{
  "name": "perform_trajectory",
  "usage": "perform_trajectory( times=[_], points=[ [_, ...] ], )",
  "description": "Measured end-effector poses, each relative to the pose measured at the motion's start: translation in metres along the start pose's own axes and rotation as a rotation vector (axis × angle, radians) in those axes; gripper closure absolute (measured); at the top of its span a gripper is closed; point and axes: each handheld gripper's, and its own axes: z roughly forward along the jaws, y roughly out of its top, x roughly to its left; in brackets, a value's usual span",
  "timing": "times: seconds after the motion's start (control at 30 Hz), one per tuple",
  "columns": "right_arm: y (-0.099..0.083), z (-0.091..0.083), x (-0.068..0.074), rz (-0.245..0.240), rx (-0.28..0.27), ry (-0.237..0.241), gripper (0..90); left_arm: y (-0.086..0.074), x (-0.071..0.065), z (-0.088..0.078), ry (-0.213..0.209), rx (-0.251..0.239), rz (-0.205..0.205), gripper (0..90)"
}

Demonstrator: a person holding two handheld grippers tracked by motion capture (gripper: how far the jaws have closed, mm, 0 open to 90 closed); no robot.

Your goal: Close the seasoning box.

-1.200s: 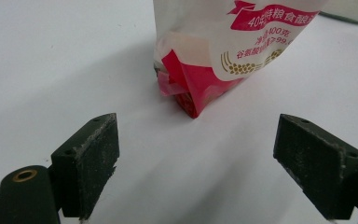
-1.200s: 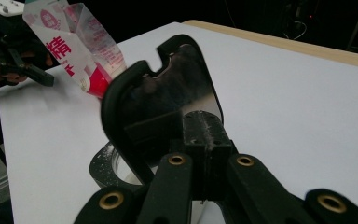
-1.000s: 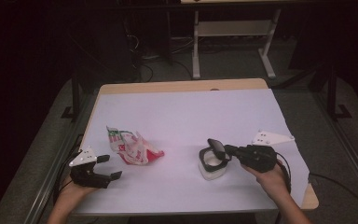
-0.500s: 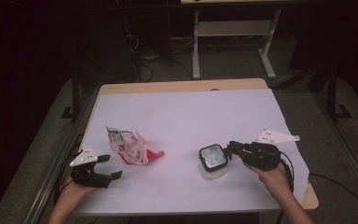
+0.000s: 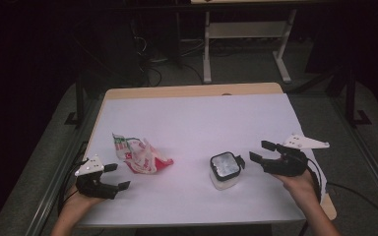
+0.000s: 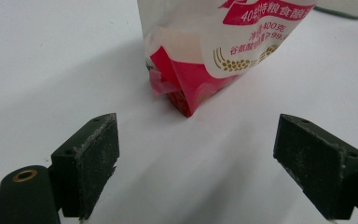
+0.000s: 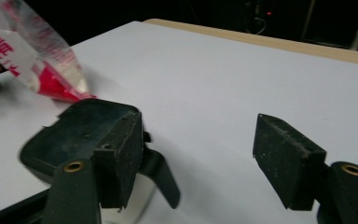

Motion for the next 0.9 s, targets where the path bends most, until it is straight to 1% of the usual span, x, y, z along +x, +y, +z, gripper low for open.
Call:
perform_trajectory(
  times=[0.03, 0.2, 0.33, 0.4, 0.43, 0.5, 0.6, 0.63, 0.7, 0.9],
  points=[
    [-0.002, -0.002, -0.006, 0.006, 0.0, -0.019, 29.5, -0.001, 0.0, -0.001, 0.001, -0.002, -0.002, 13.8],
    [-0.009, -0.007, -0.02, 0.016, -0.005, -0.06, 24.2, -0.001, 0.001, -0.003, 0.01, 0.003, 0.003, 13.8],
    [-0.017, -0.009, -0.031, 0.029, -0.009, -0.093, 22.2, -0.002, 0.001, -0.003, 0.011, 0.0, 0.001, 13.8],
    [-0.019, -0.008, -0.033, 0.027, -0.006, -0.095, 21.8, -0.002, 0.001, -0.003, 0.011, 0.0, 0.0, 13.8],
    [-0.022, -0.006, -0.037, 0.027, 0.001, -0.106, 20.6, -0.002, 0.001, -0.002, 0.011, -0.002, -0.003, 13.8],
    [-0.025, -0.004, -0.04, 0.026, 0.013, -0.108, 19.5, -0.002, 0.001, -0.002, 0.01, -0.002, -0.006, 13.8],
    [-0.031, 0.004, -0.043, 0.0, 0.063, -0.129, 18.1, -0.002, 0.001, -0.001, 0.011, -0.003, -0.006, 13.8],
    [-0.033, 0.006, -0.044, -0.004, 0.07, -0.13, 18.1, -0.002, 0.001, -0.001, 0.014, -0.003, -0.004, 13.8],
    [-0.037, 0.01, -0.047, -0.001, 0.09, -0.13, 18.0, -0.002, 0.001, 0.0, 0.012, -0.008, -0.008, 13.8],
    [-0.045, 0.016, -0.052, 0.001, 0.111, -0.125, 17.7, -0.003, 0.0, 0.001, 0.017, -0.003, -0.011, 13.8]
  ],
)
